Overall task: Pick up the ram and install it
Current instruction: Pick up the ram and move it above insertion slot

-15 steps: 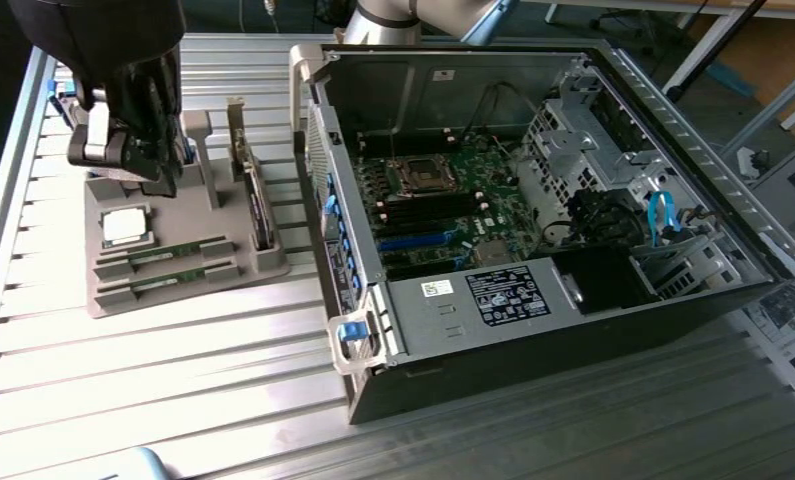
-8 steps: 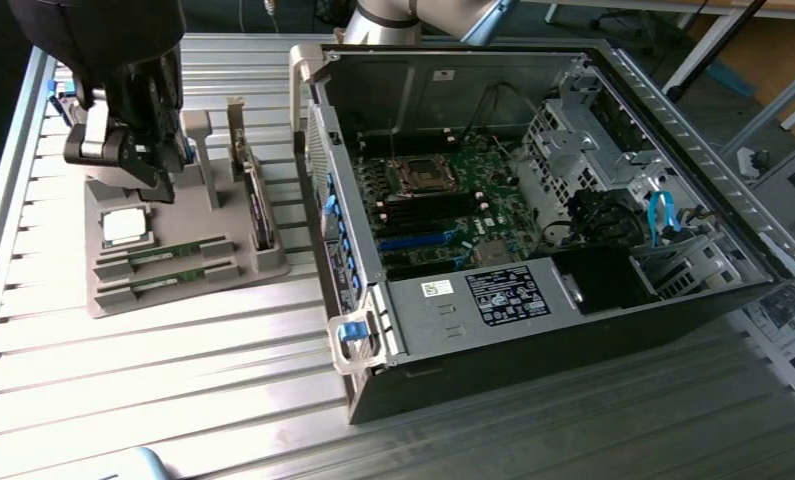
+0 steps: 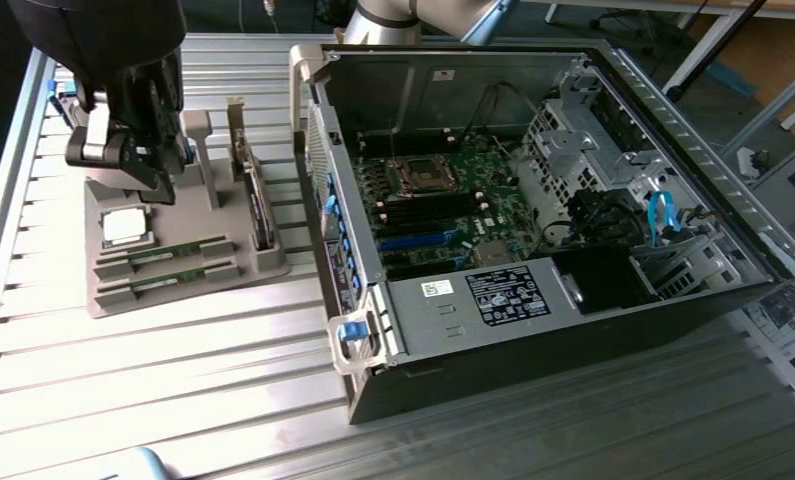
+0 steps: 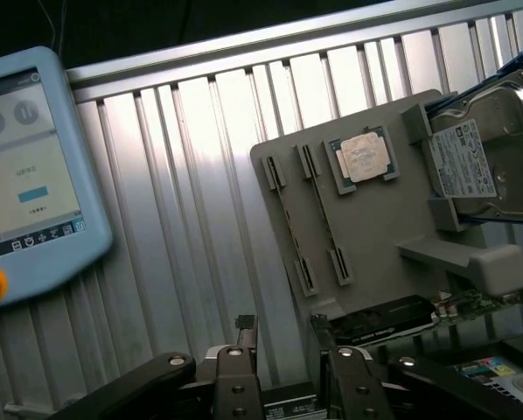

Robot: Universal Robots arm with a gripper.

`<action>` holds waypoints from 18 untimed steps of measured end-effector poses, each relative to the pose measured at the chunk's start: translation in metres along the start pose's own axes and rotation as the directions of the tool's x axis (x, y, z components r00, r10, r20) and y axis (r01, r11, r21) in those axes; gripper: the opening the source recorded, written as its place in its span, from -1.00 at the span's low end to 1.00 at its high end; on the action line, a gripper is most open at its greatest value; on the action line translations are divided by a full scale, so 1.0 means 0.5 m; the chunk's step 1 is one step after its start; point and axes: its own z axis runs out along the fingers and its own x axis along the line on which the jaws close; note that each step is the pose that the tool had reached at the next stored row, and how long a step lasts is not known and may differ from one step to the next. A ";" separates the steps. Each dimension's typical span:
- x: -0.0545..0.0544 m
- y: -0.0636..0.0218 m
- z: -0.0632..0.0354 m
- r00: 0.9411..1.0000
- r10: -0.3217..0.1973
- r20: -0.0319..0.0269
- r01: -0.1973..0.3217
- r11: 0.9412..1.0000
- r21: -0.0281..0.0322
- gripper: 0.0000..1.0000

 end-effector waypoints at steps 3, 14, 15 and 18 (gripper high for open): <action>0.000 0.000 0.003 1.000 0.000 0.000 0.000 1.000 0.000 -0.28; 0.000 0.000 0.012 1.000 0.000 0.000 0.000 1.000 0.000 -0.28; 0.000 0.000 0.012 1.000 0.000 0.000 0.000 1.000 0.000 -0.28; 0.000 0.000 0.014 1.000 0.000 0.000 0.000 1.000 0.000 -0.28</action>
